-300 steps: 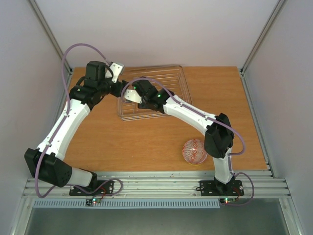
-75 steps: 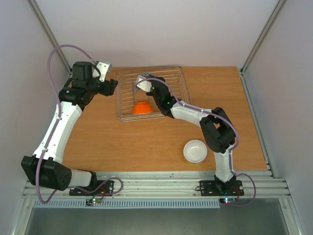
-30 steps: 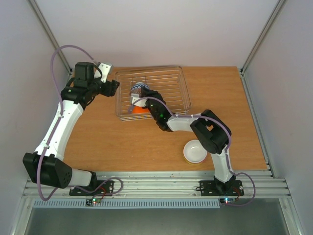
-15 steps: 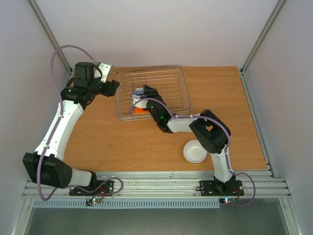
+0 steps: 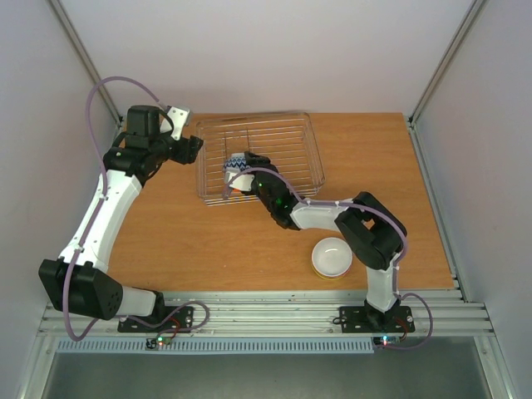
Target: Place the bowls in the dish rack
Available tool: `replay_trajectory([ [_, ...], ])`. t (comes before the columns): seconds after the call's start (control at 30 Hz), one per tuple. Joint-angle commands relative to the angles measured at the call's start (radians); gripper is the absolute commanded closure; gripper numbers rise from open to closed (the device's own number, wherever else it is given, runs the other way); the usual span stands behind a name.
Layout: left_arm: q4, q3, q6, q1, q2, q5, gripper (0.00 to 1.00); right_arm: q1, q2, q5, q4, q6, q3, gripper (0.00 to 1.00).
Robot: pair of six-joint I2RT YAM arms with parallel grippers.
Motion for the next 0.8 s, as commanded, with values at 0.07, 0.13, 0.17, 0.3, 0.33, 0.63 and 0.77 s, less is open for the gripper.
replay_trajectory([
  [0.07, 0.044, -0.008, -0.003, 0.005, -0.008, 0.002, 0.31, 0.009, -0.064, -0.062, -0.096, 0.081, 0.01, 0.28],
  [0.13, 0.044, -0.008, -0.003, 0.005, -0.01, 0.002, 0.31, 0.009, -0.071, -0.069, -0.121, 0.08, 0.014, 0.27],
  [0.17, 0.044, -0.008, -0.004, 0.005, -0.011, 0.001, 0.31, 0.009, -0.074, -0.074, -0.144, 0.081, 0.017, 0.27],
  [0.3, 0.044, -0.008, -0.002, 0.005, -0.011, 0.001, 0.31, 0.009, -0.104, -0.104, -0.243, 0.097, 0.031, 0.27],
  [0.33, 0.044, -0.009, -0.002, 0.006, -0.011, 0.001, 0.31, 0.009, -0.114, -0.112, -0.255, 0.102, 0.03, 0.27],
  [0.63, 0.043, -0.008, -0.007, 0.006, -0.018, 0.012, 0.31, 0.008, -0.23, 0.013, -0.474, 0.315, 0.104, 0.31],
  [0.77, 0.044, -0.008, -0.011, 0.005, -0.014, 0.026, 0.31, 0.014, -0.32, 0.213, -0.722, 0.541, 0.183, 0.4],
])
